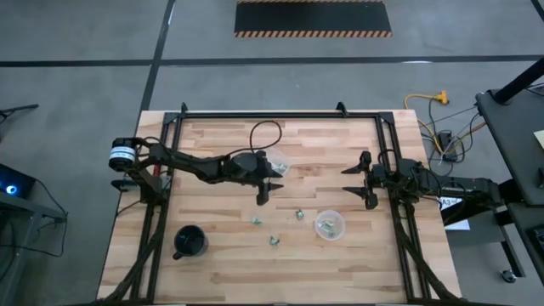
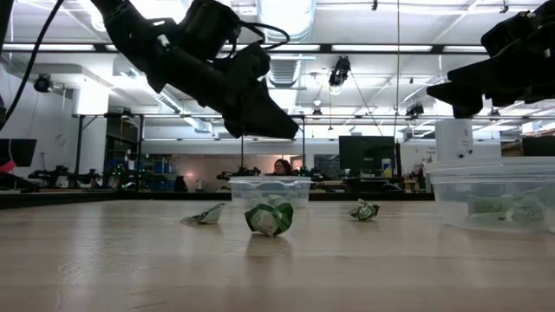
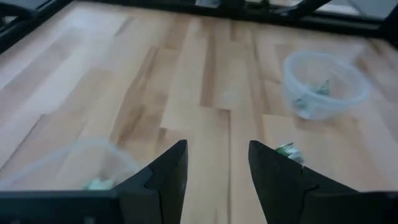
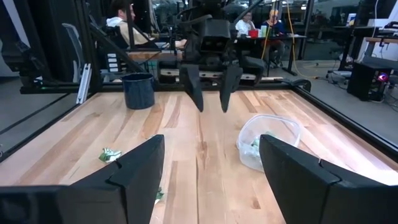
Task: Pick and place Stevia / Truvia into bins
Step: Put the stevia packet into the oval transparent container
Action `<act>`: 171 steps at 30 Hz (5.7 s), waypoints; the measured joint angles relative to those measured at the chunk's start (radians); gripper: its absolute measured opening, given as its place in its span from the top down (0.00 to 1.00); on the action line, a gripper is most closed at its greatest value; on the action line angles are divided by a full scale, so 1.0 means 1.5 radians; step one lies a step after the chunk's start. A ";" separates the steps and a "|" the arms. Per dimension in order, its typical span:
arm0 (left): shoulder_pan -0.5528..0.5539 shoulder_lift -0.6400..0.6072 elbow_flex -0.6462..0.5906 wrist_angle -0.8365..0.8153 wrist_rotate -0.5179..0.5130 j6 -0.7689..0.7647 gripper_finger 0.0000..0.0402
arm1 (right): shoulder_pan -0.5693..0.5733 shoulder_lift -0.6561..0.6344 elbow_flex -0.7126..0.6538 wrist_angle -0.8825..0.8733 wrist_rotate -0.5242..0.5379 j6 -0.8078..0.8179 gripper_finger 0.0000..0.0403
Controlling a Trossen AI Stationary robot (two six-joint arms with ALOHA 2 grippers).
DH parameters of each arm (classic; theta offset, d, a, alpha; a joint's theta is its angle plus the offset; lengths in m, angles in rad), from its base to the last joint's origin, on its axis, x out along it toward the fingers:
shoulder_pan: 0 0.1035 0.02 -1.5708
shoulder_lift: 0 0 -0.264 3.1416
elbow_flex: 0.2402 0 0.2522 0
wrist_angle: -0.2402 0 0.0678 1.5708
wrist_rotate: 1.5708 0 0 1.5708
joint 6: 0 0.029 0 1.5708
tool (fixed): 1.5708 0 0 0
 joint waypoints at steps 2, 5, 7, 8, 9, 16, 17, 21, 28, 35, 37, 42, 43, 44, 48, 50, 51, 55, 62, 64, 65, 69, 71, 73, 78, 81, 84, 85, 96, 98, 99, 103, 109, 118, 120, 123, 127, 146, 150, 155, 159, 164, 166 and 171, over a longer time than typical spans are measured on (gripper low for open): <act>-0.001 0.000 0.003 0.002 0.010 0.000 0.62 | 0.000 0.000 0.000 0.000 0.000 0.000 0.37; -0.004 -0.002 0.005 0.000 0.032 0.000 0.62 | 0.000 0.000 0.000 0.000 0.000 0.000 0.38; -0.008 -0.009 0.007 0.000 0.048 0.006 0.62 | 0.000 0.000 0.000 0.000 0.000 0.000 0.39; -0.011 -0.013 0.008 0.003 0.057 0.016 0.62 | 0.000 0.000 0.000 0.000 0.000 0.000 0.39; -0.015 -0.018 0.008 0.002 0.059 0.028 0.62 | 0.000 0.000 0.000 0.000 0.000 0.000 0.39; -0.053 -0.054 0.004 -0.001 0.062 0.064 0.62 | 0.000 0.000 0.000 0.000 0.000 0.000 0.37; -0.058 -0.059 0.005 -0.005 0.062 0.064 0.62 | 0.000 0.000 0.000 0.000 0.000 0.000 0.37; -0.076 -0.083 0.014 -0.067 0.062 0.069 0.62 | 0.000 0.000 0.000 0.000 0.000 0.000 0.37; -0.095 -0.101 0.027 -0.185 0.062 0.071 0.62 | 0.000 0.000 0.000 0.000 0.000 0.000 0.39; -0.112 -0.101 0.038 -0.209 0.060 0.099 0.62 | 0.000 0.000 0.000 0.000 0.000 0.000 0.38; -0.117 -0.101 0.043 -0.210 0.058 0.099 0.62 | 0.000 0.000 0.000 0.000 0.000 0.000 0.38; -0.136 -0.101 0.067 -0.235 0.058 0.099 0.62 | 0.000 0.000 0.000 0.000 0.000 0.000 0.38; -0.141 -0.101 0.072 -0.245 0.058 0.099 0.62 | 0.000 0.000 0.000 0.000 0.000 0.000 0.38; -0.145 -0.101 0.076 -0.255 0.058 0.099 0.62 | 0.000 0.000 0.000 0.000 0.000 0.000 0.39; -0.164 -0.101 0.097 -0.304 0.055 0.099 0.62 | 0.000 0.000 0.000 0.000 0.000 0.000 0.39; -0.172 -0.101 0.104 -0.318 0.046 0.099 0.62 | 0.000 0.000 0.000 0.000 0.000 0.000 0.38; -0.175 -0.101 0.107 -0.322 0.038 0.100 0.62 | 0.000 0.000 0.000 0.000 0.000 0.000 0.38; -0.188 -0.101 0.110 -0.330 0.020 0.104 0.62 | 0.000 0.000 0.000 0.000 0.000 0.000 0.37; -0.198 -0.101 0.110 -0.350 -0.009 0.105 0.62 | 0.000 0.000 0.000 0.000 0.000 0.000 0.38; -0.200 -0.101 0.110 -0.362 -0.033 0.105 0.62 | 0.000 0.000 0.000 0.000 0.000 0.000 0.39; -0.201 -0.101 0.112 -0.375 -0.045 0.105 0.62 | 0.000 0.000 0.000 0.000 0.000 0.000 0.39; -0.208 -0.100 0.133 -0.439 -0.084 0.100 0.62 | 0.000 0.000 0.000 0.000 0.000 0.000 0.38; -0.215 -0.100 0.144 -0.451 -0.098 0.099 0.62 | 0.000 0.000 0.000 0.000 0.000 0.000 0.38; -0.223 -0.100 0.148 -0.454 -0.101 0.099 0.62 | 0.000 0.000 0.000 0.000 0.000 0.000 0.37; -0.246 -0.099 0.155 -0.454 -0.102 0.099 0.62 | 0.000 0.000 0.000 0.000 0.000 0.000 0.37; -0.256 -0.099 0.155 -0.454 -0.101 0.099 0.62 | 0.000 0.000 0.000 0.000 0.000 0.000 0.38; -0.263 -0.099 0.155 -0.454 -0.102 0.098 0.62 | 0.000 0.000 0.000 0.000 0.000 0.000 0.39; -0.265 -0.099 0.155 -0.454 -0.102 0.097 0.62 | 0.000 0.000 0.000 0.000 0.000 0.000 0.39; -0.285 -0.099 0.155 -0.453 -0.120 -0.015 0.62 | 0.000 0.000 0.000 0.000 0.000 0.000 0.37; -0.285 -0.099 0.155 -0.454 -0.122 -0.046 0.62 | 0.000 0.000 0.000 0.000 0.000 0.000 0.37; -0.285 -0.099 0.155 -0.453 -0.122 -0.059 0.62 | 0.000 0.000 0.000 0.000 0.000 0.000 0.37; -0.285 -0.099 0.155 -0.453 -0.124 -0.122 0.62 | 0.000 0.000 0.000 0.000 0.000 0.000 0.38; -0.285 -0.099 0.154 -0.453 -0.145 -0.215 0.62 | 0.000 0.000 0.000 0.000 0.000 0.000 0.38; -0.277 -0.060 0.155 -0.444 -0.236 -0.252 0.62 | 0.000 0.000 0.000 0.000 0.000 0.000 0.36; -0.274 -0.044 0.159 -0.443 -0.240 -0.259 0.62 | 0.000 0.000 0.000 0.000 0.000 0.000 0.37; -0.269 -0.026 0.169 -0.435 -0.240 -0.291 0.62 | 0.000 0.000 0.000 0.000 0.000 0.000 0.38; -0.267 -0.008 0.193 -0.443 -0.257 -0.321 0.62 | 0.000 0.000 0.000 0.000 0.000 0.000 0.38; -0.279 0.039 0.261 -0.540 -0.309 -0.478 0.75 | 0.000 0.000 0.000 0.000 0.000 0.000 0.39; -0.279 0.040 0.277 -0.577 -0.309 -0.514 0.75 | 0.000 0.000 0.000 0.000 0.000 0.000 0.38; -0.285 0.051 0.309 -0.576 -0.310 -0.514 0.75 | 0.000 0.000 0.000 0.000 0.000 0.000 0.37; -0.290 0.083 0.343 -0.578 -0.282 -0.480 0.75 | 0.000 0.000 0.000 0.000 0.000 0.000 0.37; -0.291 0.107 0.360 -0.540 -0.227 -0.402 0.75 | 0.000 -0.001 0.000 0.000 0.000 0.000 0.39; -0.292 0.111 0.354 -0.520 -0.221 -0.396 0.75 | 0.000 0.000 0.000 0.000 0.000 0.000 0.39; -0.293 0.111 0.352 -0.500 -0.216 -0.370 0.75 | 0.000 0.000 0.000 0.000 0.000 0.000 0.38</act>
